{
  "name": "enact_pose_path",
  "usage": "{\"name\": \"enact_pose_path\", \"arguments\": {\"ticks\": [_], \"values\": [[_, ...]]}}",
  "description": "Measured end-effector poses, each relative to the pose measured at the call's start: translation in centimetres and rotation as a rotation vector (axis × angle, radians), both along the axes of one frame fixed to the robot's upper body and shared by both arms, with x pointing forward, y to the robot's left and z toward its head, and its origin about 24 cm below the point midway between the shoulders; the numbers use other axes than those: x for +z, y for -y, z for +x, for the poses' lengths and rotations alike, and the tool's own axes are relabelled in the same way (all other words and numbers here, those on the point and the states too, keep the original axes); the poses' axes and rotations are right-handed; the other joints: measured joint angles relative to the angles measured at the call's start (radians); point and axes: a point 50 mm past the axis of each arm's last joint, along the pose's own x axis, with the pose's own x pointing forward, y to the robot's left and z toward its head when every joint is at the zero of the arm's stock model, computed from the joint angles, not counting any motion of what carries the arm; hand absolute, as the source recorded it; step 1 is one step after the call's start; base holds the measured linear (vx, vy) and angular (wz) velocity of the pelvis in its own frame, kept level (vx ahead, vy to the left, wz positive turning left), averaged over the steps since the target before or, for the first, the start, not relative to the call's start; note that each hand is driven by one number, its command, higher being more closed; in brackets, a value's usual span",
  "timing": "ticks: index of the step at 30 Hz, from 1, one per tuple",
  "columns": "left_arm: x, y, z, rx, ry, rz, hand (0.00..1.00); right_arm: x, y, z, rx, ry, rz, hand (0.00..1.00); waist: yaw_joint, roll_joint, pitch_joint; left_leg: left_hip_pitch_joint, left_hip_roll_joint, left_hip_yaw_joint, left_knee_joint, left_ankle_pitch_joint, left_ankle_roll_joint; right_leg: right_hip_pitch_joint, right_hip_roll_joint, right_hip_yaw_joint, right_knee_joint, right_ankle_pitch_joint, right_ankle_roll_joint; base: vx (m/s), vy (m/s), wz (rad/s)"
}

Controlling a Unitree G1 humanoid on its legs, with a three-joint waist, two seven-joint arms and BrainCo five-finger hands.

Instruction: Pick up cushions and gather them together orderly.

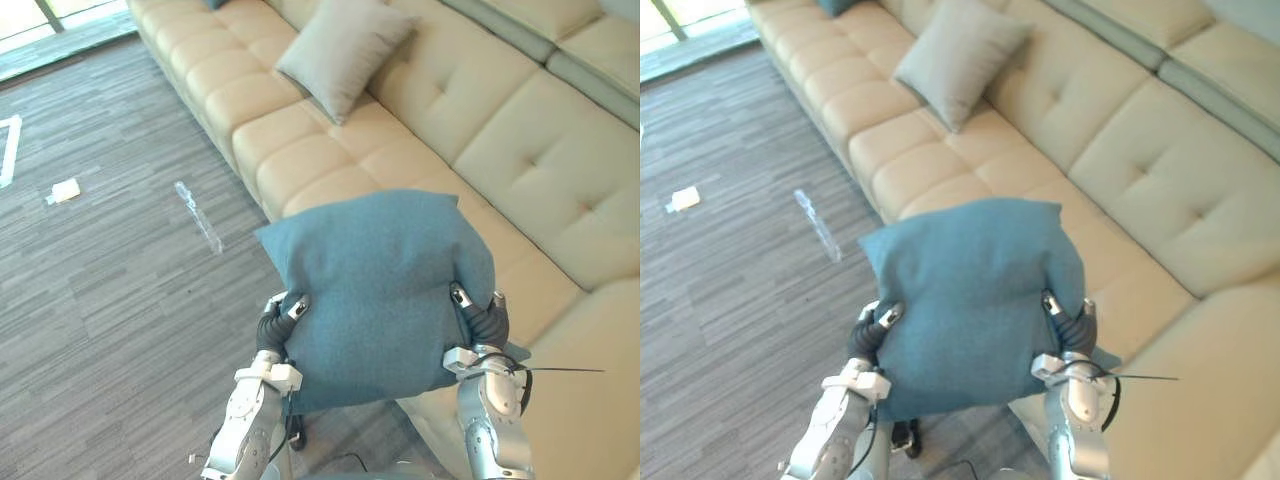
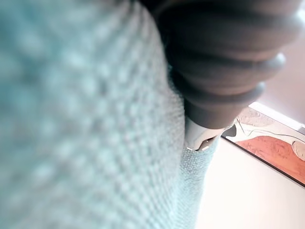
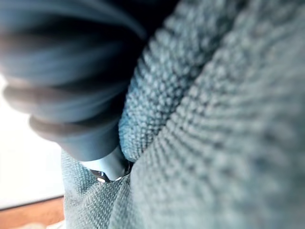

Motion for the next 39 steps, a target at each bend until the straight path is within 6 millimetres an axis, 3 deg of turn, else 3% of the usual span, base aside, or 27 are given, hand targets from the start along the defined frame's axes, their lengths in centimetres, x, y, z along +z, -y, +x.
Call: {"name": "enact_pose_path", "arguments": {"ticks": [3, 5, 6, 7, 8, 9, 10, 11, 13, 14, 15, 17, 19, 21, 22, 23, 24, 25, 28, 30, 32, 34, 39], "values": [[0.1, -0.1, 0.0, -0.001, 0.016, 0.007, 1.00, 0.2, -0.2, 0.3, 0.010, 0.017, 0.007, 1.00, -0.021, -0.008, -0.004, 0.117, -0.019, 0.004, -0.112, 0.002, -0.003, -0.127, 0.086, -0.066, -0.015, -0.071, 0.005, 0.27, 0.069, 0.03], [-0.1, 0.0, 0.2, -0.009, 0.009, 0.016, 1.00, -0.2, 0.0, 0.5, 0.014, 0.007, -0.008, 1.00, -0.041, -0.014, -0.008, 0.182, -0.037, 0.013, -0.180, 0.008, -0.014, -0.179, 0.136, -0.151, -0.212, -0.075, -0.006, 0.32, 0.004, -0.02], [-0.2, 0.0, 0.3, -0.017, 0.006, 0.024, 1.00, -0.5, 0.1, 0.5, 0.015, -0.008, -0.009, 1.00, -0.042, -0.018, -0.011, 0.197, -0.045, 0.014, -0.193, 0.012, -0.022, -0.188, 0.150, -0.174, -0.291, -0.061, -0.020, 0.30, -0.009, 0.06], [-0.3, 0.1, 0.5, -0.032, -0.001, 0.039, 1.00, -1.0, 0.2, 0.5, 0.010, -0.030, -0.005, 1.00, -0.049, -0.033, -0.016, 0.215, -0.067, 0.012, -0.204, 0.014, -0.040, -0.188, 0.171, -0.193, -0.430, 0.003, -0.053, 0.34, -0.023, 0.19], [-0.5, 0.1, 0.5, -0.040, -0.010, 0.047, 1.00, -1.3, 0.3, 0.2, 0.002, -0.045, -0.004, 1.00, -0.057, -0.054, -0.027, 0.226, -0.092, -0.005, -0.199, -0.001, -0.063, -0.182, 0.179, -0.189, -0.516, 0.105, -0.103, 0.46, -0.044, 0.26], [-1.1, 0.7, 0.3, -0.043, -0.042, 0.032, 1.00, -1.6, 0.8, 0.0, -0.003, -0.064, -0.019, 1.00, -0.066, -0.016, -0.027, 0.245, -0.064, -0.020, -0.181, -0.026, -0.084, -0.156, 0.197, -0.199, -0.513, 0.107, -0.150, 0.40, -0.043, 0.20], [-1.2, 0.8, 0.1, -0.044, -0.053, 0.032, 1.00, -1.8, 0.9, -0.4, -0.007, -0.075, -0.019, 1.00, -0.066, -0.004, -0.027, 0.247, -0.040, -0.020, -0.138, -0.031, -0.092, -0.117, 0.217, -0.207, -0.543, 0.094, -0.145, 0.32, -0.031, 0.05], [-1.3, 0.8, 0.1, -0.044, -0.055, 0.034, 1.00, -1.8, 0.9, -0.6, -0.008, -0.081, -0.019, 1.00, -0.068, 0.000, -0.024, 0.243, -0.022, -0.020, -0.090, -0.036, -0.101, -0.092, 0.231, -0.208, -0.558, 0.090, -0.145, 0.37, -0.075, -0.05], [-1.7, 0.7, -0.7, -0.046, -0.072, 0.029, 1.00, -1.3, 0.7, -1.5, -0.010, -0.069, -0.016, 1.00, -0.046, 0.013, -0.020, 0.147, 0.094, -0.038, 0.308, -0.033, -0.119, 0.041, 0.300, -0.172, -0.621, 0.062, -0.163, 0.44, -0.068, -0.43], [-1.7, 0.7, -0.9, -0.045, -0.075, 0.024, 1.00, -0.9, 0.7, -1.7, -0.008, -0.056, -0.018, 1.00, -0.030, 0.013, -0.022, 0.134, 0.113, -0.038, 0.360, -0.039, -0.114, 0.059, 0.309, -0.154, -0.627, 0.054, -0.165, 0.34, 0.029, -1.01], [-1.6, 0.7, -1.3, -0.039, -0.070, 0.012, 1.00, -0.1, 0.5, -1.7, -0.002, -0.021, -0.022, 1.00, -0.016, 0.008, -0.026, 0.097, 0.132, -0.054, 0.401, -0.058, -0.087, 0.084, 0.323, -0.107, -0.624, 0.031, -0.169, 0.32, 0.061, -1.12], [-1.1, 0.9, -1.5, -0.032, -0.049, -0.008, 1.00, 0.9, 0.4, -1.6, 0.003, 0.026, -0.028, 1.00, 0.001, 0.005, -0.040, 0.031, 0.132, -0.114, 0.356, -0.090, -0.085, 0.096, 0.325, -0.039, -0.622, 0.022, -0.161, 0.31, 0.102, -1.17], [-0.7, 0.9, -1.4, -0.025, -0.030, -0.018, 1.00, 1.2, 0.3, -1.4, 0.005, 0.045, -0.029, 1.00, 0.024, 0.007, -0.043, -0.015, 0.099, -0.258, 0.246, -0.098, -0.103, 0.113, 0.324, 0.059, -0.623, 0.024, -0.154, 0.30, 0.241, -1.40], [-0.8, 0.8, -1.5, -0.023, -0.033, -0.017, 1.00, 1.2, 0.3, -1.4, 0.008, 0.045, -0.029, 1.00, 0.028, 0.013, -0.046, -0.011, 0.071, -0.398, 0.133, -0.076, -0.135, 0.126, 0.323, 0.121, -0.619, 0.023, -0.136, 0.22, 0.301, -1.23], [-0.8, 0.9, -1.6, -0.021, -0.034, -0.021, 1.00, 1.3, 0.3, -1.4, 0.010, 0.048, -0.036, 1.00, 0.023, 0.035, -0.060, 0.005, 0.071, -0.486, 0.008, 0.011, -0.139, 0.125, 0.332, 0.158, -0.612, 0.007, -0.087, 0.20, 0.367, -1.22], [-1.1, 0.8, -1.6, -0.020, -0.043, -0.017, 1.00, 1.0, 0.3, -1.4, 0.011, 0.034, -0.032, 1.00, 0.018, 0.039, -0.070, 0.008, 0.070, -0.474, 0.019, 0.045, -0.203, 0.124, 0.332, 0.204, -0.607, -0.009, -0.051, 0.19, 0.357, -1.14], [-1.1, 0.8, -1.7, -0.020, -0.046, -0.015, 1.00, 0.8, 0.1, -1.5, 0.008, 0.027, -0.022, 1.00, 0.011, 0.029, -0.075, 0.019, 0.059, -0.452, 0.013, 0.037, -0.191, 0.121, 0.318, 0.222, -0.607, -0.009, -0.048, 0.17, 0.351, -0.92], [-1.2, 0.7, -1.8, -0.019, -0.049, -0.013, 1.00, 0.7, 0.1, -1.7, 0.004, 0.020, -0.017, 1.00, 0.003, 0.004, -0.090, 0.028, 0.040, -0.395, 0.009, 0.027, -0.174, 0.111, 0.287, 0.266, -0.607, -0.017, -0.019, 0.13, 0.302, -0.81], [-1.3, 0.6, -1.9, -0.017, -0.052, -0.012, 1.00, 0.8, -0.1, -1.5, 0.019, 0.027, -0.017, 1.00, 0.008, -0.018, -0.101, 0.054, 0.021, -0.267, 0.009, 0.010, -0.144, 0.084, 0.248, 0.351, -0.612, -0.001, 0.032, 0.08, 0.326, -1.07], [-1.2, 0.4, -1.9, -0.008, -0.048, -0.010, 1.00, 0.9, -0.4, -1.2, 0.031, 0.035, -0.017, 1.00, 0.014, -0.017, -0.100, 0.070, 0.028, -0.192, -0.001, 0.000, -0.126, 0.046, 0.228, 0.300, -0.616, 0.025, 0.034, -0.01, 0.188, -1.18], [-1.5, -0.2, -1.7, 0.017, -0.055, 0.002, 1.00, 0.2, -0.9, 0.2, 0.064, 0.014, -0.019, 1.00, 0.016, -0.011, -0.095, 0.102, 0.044, -0.095, -0.033, 0.001, -0.123, 0.004, 0.157, 0.049, -0.580, 0.043, -0.005, -0.03, 0.089, -1.22], [-2.1, -0.4, -1.6, 0.018, -0.081, 0.016, 1.00, -1.2, -0.9, 0.9, 0.077, -0.043, -0.021, 1.00, -0.003, -0.004, -0.091, 0.127, 0.050, -0.062, -0.049, 0.001, -0.123, 0.007, 0.112, -0.091, -0.583, 0.053, -0.033, -0.03, -0.007, -0.65], [-2.8, -0.3, -1.2, -0.002, -0.119, 0.037, 1.00, -3.6, 0.0, 1.3, 0.092, -0.165, -0.056, 1.00, -0.033, 0.020, -0.076, 0.131, 0.076, -0.057, -0.082, 0.023, -0.145, 0.008, 0.149, -0.120, -0.661, 0.118, -0.029, 0.01, -0.083, -0.26]]}}
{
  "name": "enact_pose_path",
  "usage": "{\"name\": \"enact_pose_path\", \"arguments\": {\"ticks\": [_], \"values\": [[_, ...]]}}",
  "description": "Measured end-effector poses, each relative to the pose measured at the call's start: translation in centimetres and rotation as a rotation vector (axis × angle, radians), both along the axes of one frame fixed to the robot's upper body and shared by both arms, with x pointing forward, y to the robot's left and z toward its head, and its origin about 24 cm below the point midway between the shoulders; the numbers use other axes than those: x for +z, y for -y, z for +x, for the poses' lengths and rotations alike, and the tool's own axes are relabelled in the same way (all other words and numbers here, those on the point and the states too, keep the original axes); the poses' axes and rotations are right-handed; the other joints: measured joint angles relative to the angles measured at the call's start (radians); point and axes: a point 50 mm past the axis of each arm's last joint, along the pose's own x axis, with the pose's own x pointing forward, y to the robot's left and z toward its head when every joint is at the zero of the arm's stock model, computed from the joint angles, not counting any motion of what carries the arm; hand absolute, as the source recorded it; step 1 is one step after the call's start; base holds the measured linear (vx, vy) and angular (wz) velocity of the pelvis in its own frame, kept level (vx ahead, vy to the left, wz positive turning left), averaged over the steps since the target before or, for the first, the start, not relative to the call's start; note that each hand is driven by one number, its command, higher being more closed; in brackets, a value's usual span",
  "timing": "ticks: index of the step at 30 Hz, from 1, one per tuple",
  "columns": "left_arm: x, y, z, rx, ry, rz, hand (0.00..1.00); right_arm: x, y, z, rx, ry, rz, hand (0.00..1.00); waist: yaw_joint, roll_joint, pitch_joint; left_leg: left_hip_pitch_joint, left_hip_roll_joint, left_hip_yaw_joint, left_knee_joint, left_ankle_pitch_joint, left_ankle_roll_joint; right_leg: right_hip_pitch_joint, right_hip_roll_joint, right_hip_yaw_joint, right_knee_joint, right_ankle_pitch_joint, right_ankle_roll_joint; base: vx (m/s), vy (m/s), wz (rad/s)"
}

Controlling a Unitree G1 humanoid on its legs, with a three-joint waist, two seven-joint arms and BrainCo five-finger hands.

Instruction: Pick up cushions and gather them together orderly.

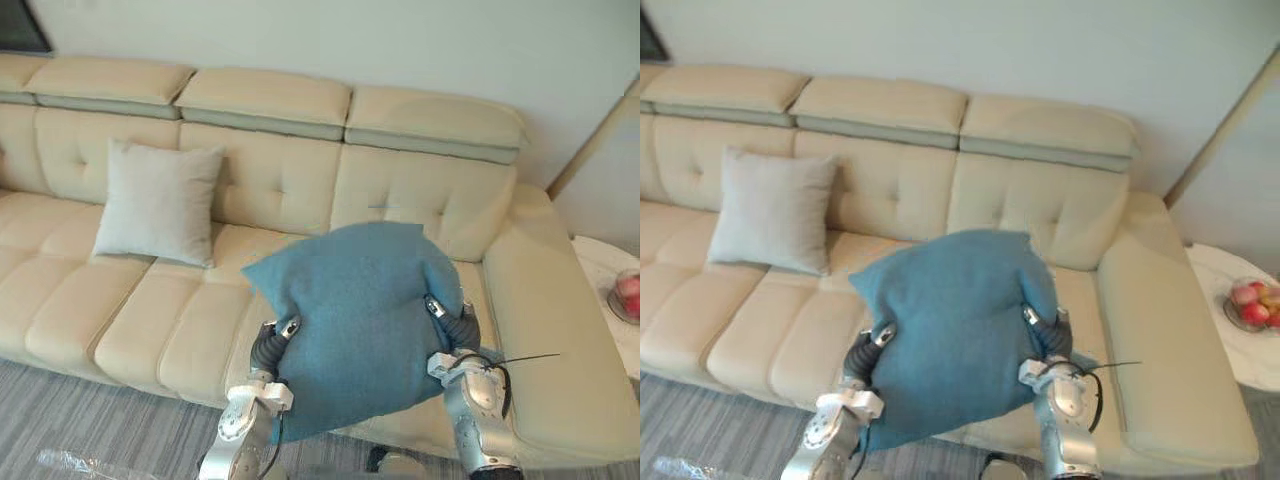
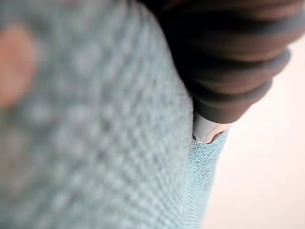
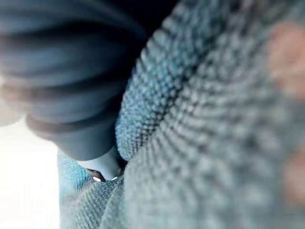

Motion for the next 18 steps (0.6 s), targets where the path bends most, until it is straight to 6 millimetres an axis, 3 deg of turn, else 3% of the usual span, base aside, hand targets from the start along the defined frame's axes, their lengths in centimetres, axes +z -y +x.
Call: {"name": "enact_pose_path", "arguments": {"ticks": [3, 7, 10, 11, 13, 14, 18], "values": [[0.0, 0.3, 0.0, -0.008, -0.004, -0.003, 1.00, -0.4, 0.4, -0.1, 0.002, -0.024, -0.015, 1.00, -0.001, 0.018, 0.013, 0.004, 0.046, -0.024, 0.018, -0.003, -0.011, 0.038, 0.049, -0.007, -0.059, 0.004, -0.016, 0.03, -0.127, -0.11], [0.2, 0.6, 0.2, -0.011, 0.006, -0.015, 1.00, 0.3, 0.6, 0.0, 0.003, 0.008, -0.026, 1.00, 0.002, 0.047, 0.065, -0.076, 0.104, -0.153, 0.279, -0.003, -0.011, 0.125, 0.112, -0.020, -0.099, -0.001, -0.033, 0.02, -0.086, -0.03], [0.5, 0.6, 0.5, -0.013, 0.024, -0.014, 1.00, 1.0, 0.6, 0.1, -0.005, 0.038, -0.018, 1.00, 0.004, 0.036, 0.066, -0.110, 0.068, -0.243, 0.312, 0.046, -0.006, 0.163, 0.119, 0.022, -0.169, 0.028, -0.072, 0.09, -0.030, -0.05], [0.7, 0.7, 0.7, -0.018, 0.035, -0.005, 1.00, 1.1, 0.6, 0.2, -0.008, 0.047, -0.016, 1.00, 0.010, 0.013, 0.074, -0.104, 0.018, -0.289, 0.244, 0.004, -0.008, 0.163, 0.100, 0.040, -0.180, 0.040, -0.063, 0.08, 0.028, -0.08], [1.0, 0.7, 1.0, -0.028, 0.055, 0.015, 1.00, 1.4, 0.8, 0.3, -0.013, 0.057, -0.022, 1.00, 0.014, 0.024, 0.071, -0.077, -0.047, -0.363, 0.048, 0.015, 0.001, 0.144, 0.088, 0.068, -0.186, 0.063, -0.037, 0.07, 0.071, -0.39], [1.0, 0.7, 1.0, -0.029, 0.059, 0.015, 1.00, 1.4, 0.8, 0.4, -0.014, 0.055, -0.023, 1.00, 0.021, 0.045, 0.070, -0.059, -0.046, -0.364, -0.005, 0.034, -0.013, 0.135, 0.108, 0.082, -0.180, 0.067, -0.027, 0.07, 0.109, -0.65], [0.9, 0.5, 1.1, -0.037, 0.053, 0.036, 1.00, 0.7, 0.6, -0.1, -0.042, 0.032, 0.015, 1.00, 0.025, 0.032, 0.070, -0.017, -0.062, -0.297, -0.014, 0.025, -0.007, 0.135, 0.083, 0.139, -0.166, 0.063, -0.007, 0.07, 0.113, -0.45]]}}
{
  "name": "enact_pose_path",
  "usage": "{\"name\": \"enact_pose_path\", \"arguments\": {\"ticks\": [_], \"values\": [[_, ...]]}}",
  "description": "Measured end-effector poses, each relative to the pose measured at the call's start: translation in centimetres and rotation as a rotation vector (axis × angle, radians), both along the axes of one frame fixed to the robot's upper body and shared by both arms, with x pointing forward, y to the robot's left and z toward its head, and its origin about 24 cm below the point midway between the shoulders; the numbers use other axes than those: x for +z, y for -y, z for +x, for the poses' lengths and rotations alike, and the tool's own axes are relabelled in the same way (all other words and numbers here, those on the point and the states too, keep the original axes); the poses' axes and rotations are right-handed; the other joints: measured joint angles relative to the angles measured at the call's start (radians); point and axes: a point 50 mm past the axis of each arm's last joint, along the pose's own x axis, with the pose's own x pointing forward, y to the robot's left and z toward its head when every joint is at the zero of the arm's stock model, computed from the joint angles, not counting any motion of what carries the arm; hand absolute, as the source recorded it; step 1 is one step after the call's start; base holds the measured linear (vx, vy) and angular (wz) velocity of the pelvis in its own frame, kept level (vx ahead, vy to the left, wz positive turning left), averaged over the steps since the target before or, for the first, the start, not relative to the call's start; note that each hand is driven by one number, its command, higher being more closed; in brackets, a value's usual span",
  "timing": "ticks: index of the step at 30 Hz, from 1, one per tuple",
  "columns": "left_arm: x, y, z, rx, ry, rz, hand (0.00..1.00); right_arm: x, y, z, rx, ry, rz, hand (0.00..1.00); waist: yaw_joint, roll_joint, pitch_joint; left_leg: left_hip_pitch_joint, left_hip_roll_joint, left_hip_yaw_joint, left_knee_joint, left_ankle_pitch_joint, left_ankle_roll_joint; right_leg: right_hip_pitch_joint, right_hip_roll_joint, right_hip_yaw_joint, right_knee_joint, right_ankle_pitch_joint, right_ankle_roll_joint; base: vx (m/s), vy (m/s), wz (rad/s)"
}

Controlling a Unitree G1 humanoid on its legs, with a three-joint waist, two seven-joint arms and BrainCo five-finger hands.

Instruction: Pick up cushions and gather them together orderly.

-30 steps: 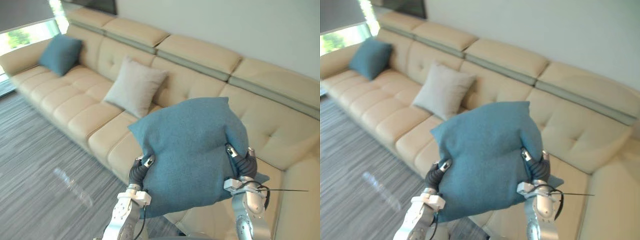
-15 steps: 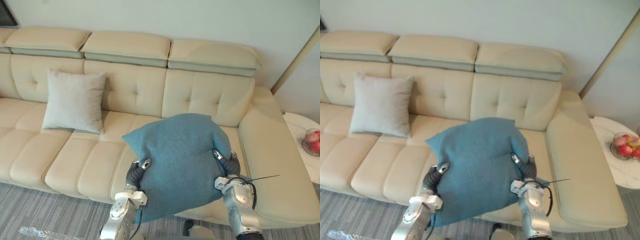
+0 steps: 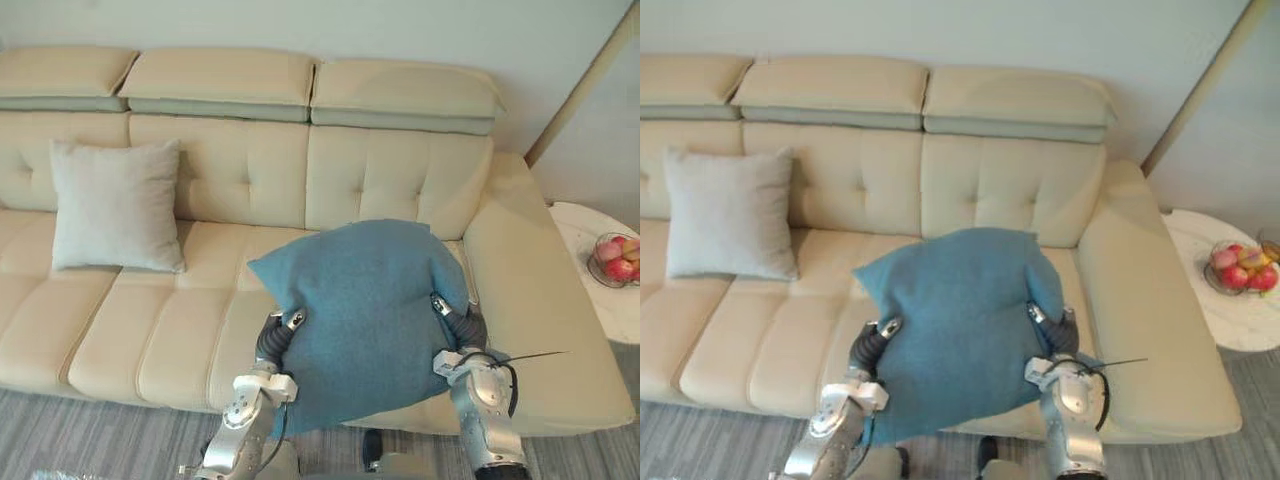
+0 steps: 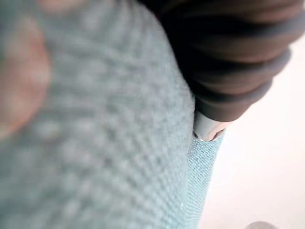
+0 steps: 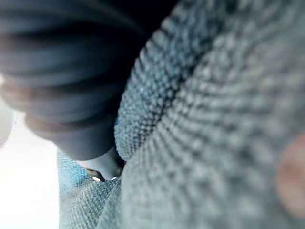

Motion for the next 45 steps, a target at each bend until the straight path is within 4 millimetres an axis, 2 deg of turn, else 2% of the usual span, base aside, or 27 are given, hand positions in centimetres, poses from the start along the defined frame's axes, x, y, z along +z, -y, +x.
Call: {"name": "enact_pose_path", "arguments": {"ticks": [4, 10, 12, 15, 16, 18, 20, 21, 23, 24, 26, 27, 28, 29, 30, 32, 34, 35, 36, 39, 41, 43, 45], "values": [[0.1, 0.0, 0.1, -0.008, 0.006, 0.009, 1.00, -0.2, 0.0, -0.2, 0.003, -0.008, 0.002, 1.00, -0.001, -0.006, -0.003, 0.045, -0.019, 0.045, -0.060, 0.011, 0.018, 0.004, -0.022, 0.035, -0.013, 0.007, 0.021, 0.01, 0.058, -0.24], [0.1, 0.1, 0.1, -0.018, 0.009, 0.027, 1.00, -0.6, 0.2, -0.8, 0.000, -0.028, -0.005, 1.00, -0.008, -0.010, -0.004, 0.041, -0.022, 0.062, -0.112, 0.035, 0.025, -0.009, -0.025, 0.049, -0.061, 0.039, 0.024, 0.00, -0.005, -0.11], [0.5, 0.1, 0.3, -0.014, 0.029, 0.027, 1.00, -0.4, 0.1, -0.5, 0.001, -0.015, -0.010, 1.00, -0.012, -0.015, -0.001, 0.003, -0.024, 0.061, -0.102, 0.041, 0.023, -0.052, -0.025, 0.049, -0.051, 0.044, 0.023, -0.01, -0.011, -0.02], [3.2, 0.2, 2.5, 0.016, 0.142, 0.038, 1.00, 2.0, -0.3, 1.5, -0.024, 0.067, -0.081, 1.00, -0.009, -0.035, 0.040, -0.141, -0.015, 0.060, -0.033, 0.047, 0.020, -0.198, -0.020, 0.046, 0.021, 0.051, 0.022, -0.11, -0.034, -0.05], [4.6, 0.3, 3.6, 0.034, 0.195, 0.036, 1.00, 3.5, -0.6, 2.6, -0.035, 0.128, -0.089, 1.00, 0.000, -0.040, 0.070, -0.186, -0.011, 0.066, -0.004, 0.047, 0.020, -0.254, -0.020, 0.042, 0.065, 0.050, 0.022, -0.20, -0.036, -0.15], [6.7, 0.4, 4.9, 0.060, 0.274, 0.026, 1.00, 5.9, -0.9, 3.7, -0.053, 0.217, -0.121, 1.00, 0.006, -0.044, 0.079, -0.275, -0.009, 0.074, 0.042, 0.045, 0.020, -0.352, -0.023, 0.033, 0.120, 0.046, 0.016, -0.20, -0.026, -0.13], [10.8, 0.8, 6.8, 0.122, 0.431, 0.026, 1.00, 9.9, -1.6, 5.7, -0.098, 0.363, -0.148, 1.00, 0.013, -0.041, 0.111, -0.384, -0.005, 0.073, 0.111, 0.042, 0.019, -0.460, -0.027, 0.022, 0.185, 0.038, 0.008, -0.20, -0.033, -0.03], [11.8, 0.9, 7.2, 0.139, 0.469, 0.019, 1.00, 10.9, -1.8, 6.1, -0.112, 0.395, -0.154, 1.00, 0.013, -0.042, 0.111, -0.411, -0.002, 0.073, 0.128, 0.039, 0.018, -0.487, -0.027, 0.018, 0.198, 0.035, 0.004, -0.20, -0.035, -0.05], [16.4, 1.0, 9.0, 0.195, 0.623, -0.003, 1.00, 15.6, -2.4, 7.9, -0.142, 0.549, -0.171, 1.00, 0.021, -0.042, 0.129, -0.487, 0.004, 0.072, 0.168, 0.038, 0.017, -0.563, -0.037, -0.010, 0.232, 0.031, -0.009, -0.18, -0.041, -0.05], [17.7, 1.1, 9.3, 0.213, 0.663, -0.016, 1.00, 17.0, -2.5, 8.2, -0.155, 0.594, -0.184, 1.00, 0.024, -0.040, 0.132, -0.508, 0.006, 0.071, 0.177, 0.038, 0.017, -0.582, -0.037, -0.015, 0.239, 0.031, -0.008, -0.16, -0.039, -0.05], [23.1, 1.5, 10.7, 0.268, 0.835, -0.036, 1.00, 23.0, -2.9, 9.2, -0.216, 0.774, -0.206, 1.00, 0.028, -0.039, 0.165, -0.559, 0.006, 0.070, 0.171, 0.059, 0.012, -0.628, -0.048, -0.038, 0.226, 0.061, -0.015, -0.13, -0.045, -0.01], [24.7, 1.5, 11.0, 0.280, 0.881, -0.034, 1.00, 24.5, -3.1, 9.4, -0.235, 0.822, -0.215, 1.00, 0.026, -0.038, 0.176, -0.570, 0.006, 0.067, 0.164, 0.068, 0.012, -0.632, -0.047, -0.042, 0.213, 0.075, -0.017, -0.09, -0.045, 0.05], [27.6, 1.4, 11.7, 0.301, 0.964, -0.020, 1.00, 27.4, -3.2, 9.8, -0.269, 0.899, -0.220, 1.00, 0.023, -0.039, 0.186, -0.598, 0.005, 0.066, 0.142, 0.089, 0.010, -0.653, -0.047, -0.047, 0.180, 0.101, -0.018, -0.06, -0.039, 0.06], [28.6, 1.4, 11.9, 0.309, 0.987, -0.015, 1.00, 28.3, -3.2, 9.9, -0.279, 0.920, -0.217, 1.00, 0.022, -0.039, 0.187, -0.610, 0.003, 0.065, 0.136, 0.098, 0.010, -0.661, -0.048, -0.050, 0.168, 0.112, -0.018, -0.07, -0.031, 0.15], [33.7, 1.2, 12.5, 0.348, 1.102, 0.008, 1.00, 32.5, -3.5, 10.6, -0.320, 0.994, -0.209, 1.00, 0.013, -0.038, 0.213, -0.652, -0.004, 0.058, 0.105, 0.139, 0.006, -0.690, -0.050, -0.058, 0.114, 0.169, -0.019, -0.06, -0.022, 0.13], [35.9, 1.0, 12.6, 0.371, 1.145, 0.023, 1.00, 34.5, -3.5, 11.0, -0.342, 1.012, -0.212, 1.00, 0.008, -0.037, 0.231, -0.668, -0.006, 0.054, 0.098, 0.151, 0.004, -0.701, -0.049, -0.059, 0.096, 0.190, -0.021, -0.03, -0.005, 0.08], [40.5, 0.5, 12.8, 0.430, 1.201, 0.028, 1.00, 38.1, -3.7, 11.8, -0.377, 1.011, -0.219, 1.00, -0.007, -0.033, 0.239, -0.748, -0.008, 0.042, 0.099, 0.163, 0.002, -0.770, -0.048, -0.064, 0.084, 0.210, -0.023, -0.03, 0.010, 0.08], [41.0, 0.4, 12.8, 0.436, 1.205, 0.029, 0.00, 38.5, -3.8, 11.8, -0.381, 1.012, -0.216, 1.00, -0.009, -0.033, 0.240, -0.759, -0.009, 0.041, 0.099, 0.164, 0.003, -0.780, -0.048, -0.064, 0.084, 0.211, -0.024, 0.00, 0.009, 0.08], [43.0, 0.1, 12.7, 0.462, 1.213, 0.007, 0.00, 40.2, -3.9, 11.6, -0.398, 1.022, -0.204, 0.00, -0.015, -0.032, 0.244, -0.810, -0.010, 0.042, 0.099, 0.169, 0.004, -0.828, -0.049, -0.063, 0.078, 0.222, -0.022, 0.00, 0.000, 0.00], [44.6, -0.1, 12.4, 0.498, 1.221, -0.020, 0.00, 41.7, -4.0, 11.6, -0.429, 1.014, -0.182, 0.00, -0.019, -0.032, 0.265, -0.852, -0.011, 0.045, 0.098, 0.172, 0.005, -0.857, -0.048, -0.061, 0.047, 0.242, -0.022, 0.00, 0.000, 0.00], [46.5, -0.2, 11.8, 0.519, 1.236, -0.053, 0.00, 43.4, -4.0, 11.3, -0.453, 1.004, -0.165, 0.00, -0.020, -0.032, 0.266, -0.921, -0.012, 0.051, 0.100, 0.173, 0.005, -0.921, -0.049, -0.057, 0.030, 0.260, -0.020, 0.04, 0.007, -0.04], [47.4, -0.1, 11.6, 0.524, 1.225, -0.093, 0.00, 44.4, -4.2, 11.3, -0.441, 0.987, -0.137, 0.00, -0.017, -0.034, 0.272, -0.957, -0.011, 0.058, 0.102, 0.173, 0.005, -0.956, -0.049, -0.053, 0.023, 0.269, -0.020, 0.04, 0.002, -0.06], [47.3, -0.2, 11.8, 0.513, 1.188, -0.161, 0.00, 44.5, -4.2, 11.6, -0.416, 0.956, -0.087, 0.00, -0.017, -0.034, 0.290, -0.976, -0.008, 0.060, 0.103, 0.173, 0.004, -0.969, -0.049, -0.055, 0.016, 0.270, -0.019, 0.04, 0.002, -0.02]]}}
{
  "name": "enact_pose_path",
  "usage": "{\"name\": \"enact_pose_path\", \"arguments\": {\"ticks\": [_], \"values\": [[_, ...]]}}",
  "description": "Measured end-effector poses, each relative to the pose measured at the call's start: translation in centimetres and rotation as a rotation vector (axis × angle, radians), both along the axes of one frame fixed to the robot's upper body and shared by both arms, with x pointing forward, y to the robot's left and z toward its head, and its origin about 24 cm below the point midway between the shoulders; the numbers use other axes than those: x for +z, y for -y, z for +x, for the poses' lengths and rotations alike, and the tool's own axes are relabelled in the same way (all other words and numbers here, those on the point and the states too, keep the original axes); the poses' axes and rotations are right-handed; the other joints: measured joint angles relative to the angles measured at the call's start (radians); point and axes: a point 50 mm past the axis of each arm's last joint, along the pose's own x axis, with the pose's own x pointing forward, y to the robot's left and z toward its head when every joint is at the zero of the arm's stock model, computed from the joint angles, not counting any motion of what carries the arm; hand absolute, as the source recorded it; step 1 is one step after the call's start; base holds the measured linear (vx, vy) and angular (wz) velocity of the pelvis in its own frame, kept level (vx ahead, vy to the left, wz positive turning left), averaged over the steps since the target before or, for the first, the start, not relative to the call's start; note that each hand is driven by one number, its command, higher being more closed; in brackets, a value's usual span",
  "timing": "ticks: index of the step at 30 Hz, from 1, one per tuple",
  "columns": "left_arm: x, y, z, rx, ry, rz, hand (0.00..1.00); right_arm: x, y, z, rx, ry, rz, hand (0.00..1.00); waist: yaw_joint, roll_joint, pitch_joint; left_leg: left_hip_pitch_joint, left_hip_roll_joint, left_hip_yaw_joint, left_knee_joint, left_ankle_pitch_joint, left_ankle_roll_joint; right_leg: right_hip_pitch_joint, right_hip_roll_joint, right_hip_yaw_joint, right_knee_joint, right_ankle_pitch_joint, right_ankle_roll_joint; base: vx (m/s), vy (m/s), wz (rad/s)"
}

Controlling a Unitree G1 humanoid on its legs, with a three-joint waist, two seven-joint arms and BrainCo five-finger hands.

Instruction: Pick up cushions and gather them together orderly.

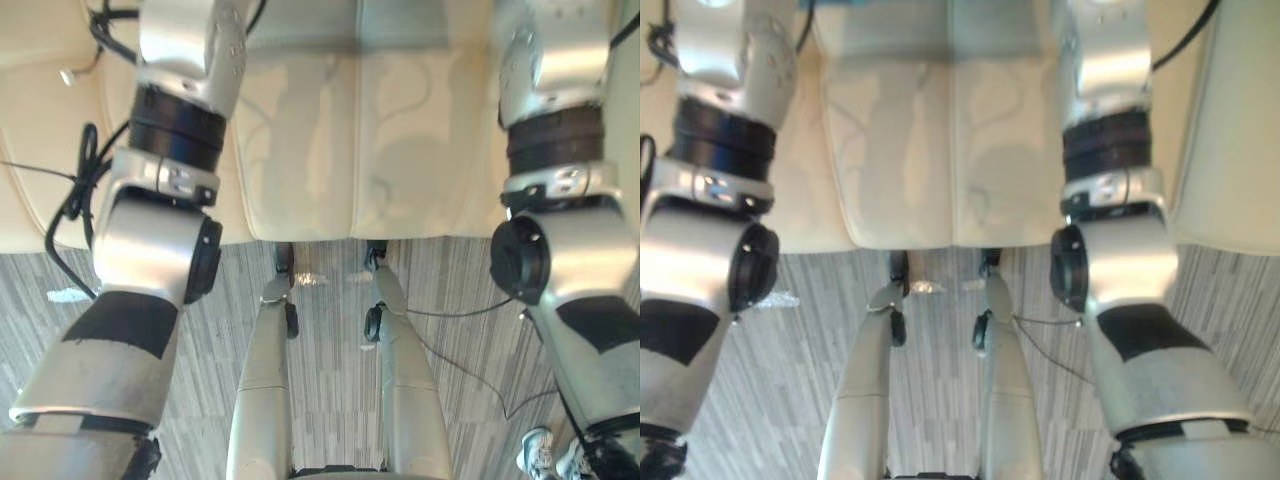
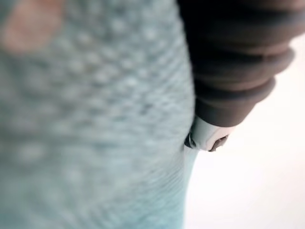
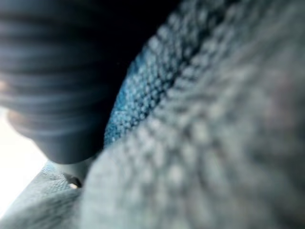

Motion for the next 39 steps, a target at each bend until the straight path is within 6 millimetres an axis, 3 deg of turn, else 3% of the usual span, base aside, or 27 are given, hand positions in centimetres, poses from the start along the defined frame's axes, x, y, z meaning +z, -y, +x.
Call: {"name": "enact_pose_path", "arguments": {"ticks": [5, 11, 14, 16, 18, 20, 21, 23, 24, 26, 27, 29, 30, 32, 33, 34, 35, 37, 38, 39], "values": [[-1.5, 1.2, 1.4, -0.098, -0.076, -0.024, 0.00, 0.0, 0.7, 0.1, 0.042, -0.012, 0.051, 0.00, 0.002, -0.003, 0.027, -0.051, 0.002, -0.004, 0.008, 0.000, 0.000, -0.043, -0.001, -0.011, 0.002, 0.000, 0.000, 0.02, 0.003, 0.03], [-5.2, -0.1, 3.1, -0.118, -0.146, -0.040, 0.00, -2.1, 2.4, 0.3, 0.060, -0.003, 0.097, 0.00, 0.001, -0.003, 0.030, -0.054, 0.018, -0.001, 0.070, -0.001, -0.001, -0.049, 0.001, -0.029, 0.085, -0.010, 0.010, 0.00, 0.001, -0.02], [-7.4, -1.2, 3.6, -0.106, -0.176, -0.041, 0.00, -4.4, 4.9, -0.2, 0.062, 0.050, 0.176, 0.00, 0.002, -0.003, 0.030, -0.050, 0.020, -0.004, 0.084, -0.023, 0.015, -0.057, -0.004, -0.030, 0.149, -0.079, 0.009, -0.01, -0.006, 0.19], [-9.5, -3.5, 4.3, -0.072, -0.225, -0.087, 0.00, -6.5, 6.3, 0.1, 0.087, 0.043, 0.205, 0.00, 0.008, -0.004, 0.031, -0.058, 0.028, -0.009, 0.111, -0.027, 0.014, -0.062, 0.001, -0.035, 0.175, -0.103, 0.011, 0.00, 0.000, 0.00], [-10.2, -5.2, 3.9, -0.056, -0.214, -0.123, 0.00, -8.1, 7.5, -0.1, 0.094, 0.045, 0.225, 0.00, 0.010, -0.004, 0.031, -0.057, 0.037, -0.013, 0.127, -0.031, 0.010, -0.058, 0.009, -0.036, 0.185, -0.107, 0.010, -0.01, -0.018, -0.08], [-10.0, -5.9, 3.4, -0.057, -0.182, -0.129, 0.00, -8.5, 8.2, -0.6, 0.103, 0.070, 0.233, 0.00, 0.009, -0.005, 0.031, -0.053, 0.038, -0.013, 0.129, -0.031, 0.009, -0.057, 0.009, -0.037, 0.192, -0.107, 0.010, 0.00, -0.007, -0.03], [-10.1, -6.6, 2.3, -0.051, -0.133, -0.112, 0.00, -9.8, 9.2, -1.2, 0.105, 0.088, 0.222, 0.00, 0.008, -0.006, 0.032, -0.022, 0.041, -0.013, 0.133, -0.034, 0.007, -0.026, 0.011, -0.038, 0.200, -0.103, 0.005, 0.00, 0.000, 0.00], [-12.4, -7.3, 1.3, -0.044, -0.115, -0.094, 0.00, -13.6, 10.3, -2.1, 0.073, 0.044, 0.161, 0.00, 0.008, -0.006, 0.031, 0.070, 0.045, -0.012, 0.133, -0.053, 0.007, 0.055, 0.012, -0.038, 0.222, -0.131, 0.008, 0.01, -0.008, 0.02], [-13.3, -7.5, 1.1, -0.040, -0.121, -0.089, 0.00, -14.5, 10.6, -2.4, 0.065, 0.033, 0.146, 0.00, 0.008, -0.006, 0.031, 0.091, 0.045, -0.012, 0.133, -0.058, 0.004, 0.072, 0.011, -0.040, 0.231, -0.140, 0.004, 0.03, -0.021, 0.10], [-18.3, -8.5, -0.3, -0.021, -0.164, -0.067, 0.00, -19.6, 12.0, -4.8, 0.019, -0.040, 0.049, 0.00, 0.011, -0.008, 0.027, 0.213, 0.042, -0.014, 0.135, -0.094, -0.002, 0.165, 0.000, -0.046, 0.306, -0.219, -0.002, 0.08, -0.034, 0.15], [-19.1, -8.6, -0.4, -0.020, -0.180, -0.065, 0.00, -20.4, 12.3, -5.1, 0.013, -0.058, 0.041, 0.00, 0.013, -0.011, 0.023, 0.228, 0.041, -0.014, 0.133, -0.096, -0.003, 0.175, -0.002, -0.047, 0.315, -0.228, -0.003, 0.12, -0.052, 0.21], [-26.3, -8.8, -1.5, -0.012, -0.367, -0.069, 0.00, -26.3, 12.9, -7.1, 0.003, -0.227, 0.023, 0.00, 0.018, -0.024, -0.031, 0.302, 0.036, -0.017, 0.115, -0.116, -0.012, 0.227, -0.012, -0.060, 0.354, -0.289, -0.005, 0.12, -0.055, 0.20], [-27.4, -8.7, -1.7, -0.015, -0.399, -0.069, 0.00, -27.2, 12.8, -7.3, 0.005, -0.255, 0.024, 0.00, 0.019, -0.027, -0.032, 0.318, 0.036, -0.018, 0.110, -0.118, -0.013, 0.242, -0.012, -0.061, 0.355, -0.295, -0.005, 0.13, -0.064, 0.14], [-34.8, -7.1, -3.6, -0.075, -0.646, -0.079, 0.00, -33.6, 11.6, -8.8, 0.039, -0.488, 0.044, 0.00, 0.028, -0.034, -0.055, 0.432, 0.036, -0.019, 0.081, -0.133, -0.019, 0.340, -0.016, -0.071, 0.364, -0.335, -0.007, 0.15, -0.072, 0.11], [-35.8, -6.8, -4.0, -0.085, -0.680, -0.077, 0.00, -34.6, 11.4, -9.2, 0.047, -0.525, 0.048, 0.00, 0.029, -0.035, -0.061, 0.448, 0.036, -0.019, 0.078, -0.135, -0.021, 0.353, -0.017, -0.073, 0.367, -0.339, -0.010, 0.15, -0.062, 0.11], [-39.1, -5.9, -5.3, -0.117, -0.803, -0.058, 0.00, -37.6, 10.3, -10.2, 0.074, -0.643, 0.059, 0.00, 0.029, -0.034, -0.090, 0.500, 0.035, -0.019, 0.068, -0.141, -0.023, 0.402, -0.020, -0.085, 0.369, -0.351, -0.015, 0.12, -0.047, 0.08], [-40.3, -5.6, -5.8, -0.123, -0.852, -0.045, 0.00, -38.8, 9.9, -10.6, 0.082, -0.690, 0.063, 0.00, 0.030, -0.034, -0.105, 0.522, 0.036, -0.018, 0.057, -0.144, -0.023, 0.420, -0.020, -0.086, 0.366, -0.357, -0.014, 0.17, -0.055, 0.11], [-45.1, -4.8, -7.9, -0.136, -1.066, 0.011, 0.00, -43.8, 8.3, -12.2, 0.102, -0.925, 0.061, 0.00, 0.030, -0.033, -0.153, 0.634, 0.034, -0.012, 0.015, -0.145, -0.022, 0.521, -0.024, -0.095, 0.353, -0.373, -0.010, 0.16, -0.044, 0.07], [-46.2, -4.8, -8.4, -0.135, -1.115, 0.022, 0.00, -44.8, 8.0, -12.6, 0.110, -0.970, 0.066, 0.00, 0.030, -0.032, -0.167, 0.655, 0.035, -0.010, 0.004, -0.145, -0.022, 0.539, -0.024, -0.097, 0.346, -0.376, -0.010, 0.14, -0.033, 0.01], [-48.5, -4.8, -9.6, -0.131, -1.222, 0.031, 0.00, -47.2, 7.2, -13.5, 0.131, -1.082, 0.081, 0.00, 0.031, -0.030, -0.197, 0.699, 0.034, -0.006, -0.022, -0.145, -0.022, 0.575, -0.024, -0.101, 0.330, -0.383, -0.009, 0.12, -0.026, 0.00]]}}
